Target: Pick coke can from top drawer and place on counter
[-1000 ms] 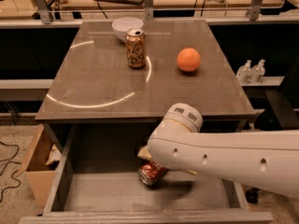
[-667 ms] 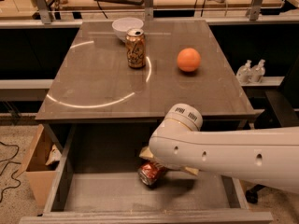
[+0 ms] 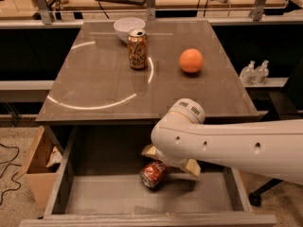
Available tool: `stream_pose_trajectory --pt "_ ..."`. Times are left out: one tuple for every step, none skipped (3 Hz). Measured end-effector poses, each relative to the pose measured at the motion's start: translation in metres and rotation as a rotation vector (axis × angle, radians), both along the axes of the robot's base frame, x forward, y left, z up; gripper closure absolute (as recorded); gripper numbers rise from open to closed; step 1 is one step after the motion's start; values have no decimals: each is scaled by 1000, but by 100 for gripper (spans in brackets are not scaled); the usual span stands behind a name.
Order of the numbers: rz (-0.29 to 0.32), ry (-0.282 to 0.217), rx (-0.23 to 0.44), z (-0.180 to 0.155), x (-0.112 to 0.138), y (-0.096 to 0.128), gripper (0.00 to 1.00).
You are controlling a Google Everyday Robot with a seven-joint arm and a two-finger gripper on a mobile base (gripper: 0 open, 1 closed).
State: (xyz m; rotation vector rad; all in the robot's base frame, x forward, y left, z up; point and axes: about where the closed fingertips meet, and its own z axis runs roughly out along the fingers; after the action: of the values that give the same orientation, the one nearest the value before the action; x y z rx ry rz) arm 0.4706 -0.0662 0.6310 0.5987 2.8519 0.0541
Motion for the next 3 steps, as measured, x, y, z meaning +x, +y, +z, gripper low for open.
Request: stream_pose_trajectory --pt "-10 8 25 -1 4 8 0" --pt "-6 0 36 -1 -1 9 0" --pt "-9 -6 51 -7 -8 5 0"
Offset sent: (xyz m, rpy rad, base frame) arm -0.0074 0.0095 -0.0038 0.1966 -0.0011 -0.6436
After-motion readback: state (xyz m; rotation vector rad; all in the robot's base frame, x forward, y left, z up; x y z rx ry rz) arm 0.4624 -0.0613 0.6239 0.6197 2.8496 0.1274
